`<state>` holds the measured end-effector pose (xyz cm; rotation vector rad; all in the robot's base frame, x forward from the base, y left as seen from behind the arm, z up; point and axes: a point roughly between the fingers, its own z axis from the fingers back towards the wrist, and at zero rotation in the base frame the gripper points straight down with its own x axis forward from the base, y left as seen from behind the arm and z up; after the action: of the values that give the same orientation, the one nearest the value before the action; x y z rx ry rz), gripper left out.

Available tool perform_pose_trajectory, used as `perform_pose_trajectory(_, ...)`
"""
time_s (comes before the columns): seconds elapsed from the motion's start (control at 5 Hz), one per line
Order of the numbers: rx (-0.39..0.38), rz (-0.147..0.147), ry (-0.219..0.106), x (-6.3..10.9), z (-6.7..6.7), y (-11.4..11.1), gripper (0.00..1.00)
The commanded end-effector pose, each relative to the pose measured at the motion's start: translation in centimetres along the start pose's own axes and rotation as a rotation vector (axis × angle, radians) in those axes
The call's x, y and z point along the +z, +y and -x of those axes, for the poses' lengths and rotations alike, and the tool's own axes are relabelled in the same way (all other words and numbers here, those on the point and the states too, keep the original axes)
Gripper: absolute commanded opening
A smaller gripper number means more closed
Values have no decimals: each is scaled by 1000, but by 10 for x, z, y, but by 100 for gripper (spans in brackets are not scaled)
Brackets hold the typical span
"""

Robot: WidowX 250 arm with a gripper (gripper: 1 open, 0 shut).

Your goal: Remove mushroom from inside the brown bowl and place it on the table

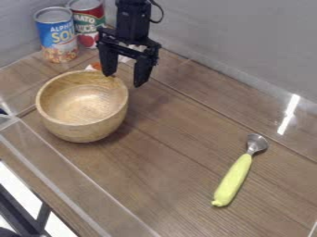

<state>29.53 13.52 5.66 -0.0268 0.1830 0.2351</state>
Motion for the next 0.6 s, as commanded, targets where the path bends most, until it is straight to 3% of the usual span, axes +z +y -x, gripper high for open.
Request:
perform_pose_trajectory(0.0, 6, -6, -22, 3, -2, 0, 100)
perform_pose_trajectory(0.4, 20, -5, -14, -6, -2, -1, 100)
